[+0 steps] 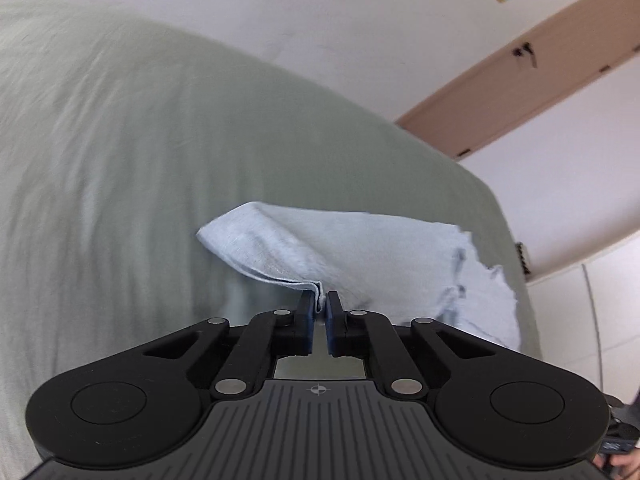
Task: Fold clothes
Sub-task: 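Fold the held sleeve across the chest and open the left gripper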
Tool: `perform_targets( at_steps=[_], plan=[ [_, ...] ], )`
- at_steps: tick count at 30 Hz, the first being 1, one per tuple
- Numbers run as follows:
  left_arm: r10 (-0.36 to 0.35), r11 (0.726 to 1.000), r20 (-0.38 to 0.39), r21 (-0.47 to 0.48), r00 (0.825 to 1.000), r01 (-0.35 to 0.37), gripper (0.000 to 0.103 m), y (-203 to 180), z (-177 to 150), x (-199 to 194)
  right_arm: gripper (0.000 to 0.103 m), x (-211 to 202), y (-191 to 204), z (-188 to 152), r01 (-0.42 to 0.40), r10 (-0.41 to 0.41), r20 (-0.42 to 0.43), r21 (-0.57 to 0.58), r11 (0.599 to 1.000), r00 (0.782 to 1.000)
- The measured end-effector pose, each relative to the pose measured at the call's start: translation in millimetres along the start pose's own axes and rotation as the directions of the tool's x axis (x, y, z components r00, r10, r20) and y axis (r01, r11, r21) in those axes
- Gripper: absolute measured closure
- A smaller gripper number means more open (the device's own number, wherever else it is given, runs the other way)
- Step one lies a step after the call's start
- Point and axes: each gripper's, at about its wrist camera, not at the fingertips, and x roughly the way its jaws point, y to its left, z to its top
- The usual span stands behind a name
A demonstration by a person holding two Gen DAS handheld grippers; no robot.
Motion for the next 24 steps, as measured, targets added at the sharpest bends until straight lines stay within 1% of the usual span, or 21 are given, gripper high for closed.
perform_targets(
  at_steps=[2, 6, 11, 14, 18, 20, 24],
  plan=[
    [-0.036, 0.999, -0.001, 0.028, 0.999, 0.036, 0.097, -19, 5, -1, 0.046, -1, -4, -1, 0.002, -0.002, 0.005, 0.005, 1.000, 1.000],
    [-0.107, 0.990, -0.017, 0.094, 0.994, 0.108, 0.097, -72, 18, 6, 0.046, -4, -14, -5, 0.006, -0.006, 0.008, 0.011, 1.000, 1.000],
    [-0.152, 0.968, -0.073, 0.190, 0.986, 0.163, 0.097, -135, 25, 25, 0.046, -8, -32, -10, 0.009, -0.009, 0.004, 0.035, 0.999, 1.000],
    [-0.166, 0.951, -0.112, 0.246, 0.980, 0.189, 0.097, -175, 29, 48, 0.046, -8, -46, -14, 0.016, -0.016, -0.007, 0.064, 0.998, 1.000],
    [-0.173, 0.932, -0.165, 0.292, 0.971, 0.215, 0.097, -223, 29, 88, 0.046, -9, -66, -20, 0.056, -0.053, -0.030, 0.090, 0.994, 0.998],
    [-0.175, 0.920, -0.199, 0.315, 0.964, 0.232, 0.097, -250, 24, 111, 0.046, -11, -75, -22, 0.071, -0.067, -0.039, 0.102, 0.992, 0.997],
    [-0.170, 0.902, -0.265, 0.347, 0.949, 0.258, 0.097, -289, 9, 154, 0.046, -18, -96, -30, 0.096, -0.091, -0.047, 0.118, 0.988, 0.995]
  ],
)
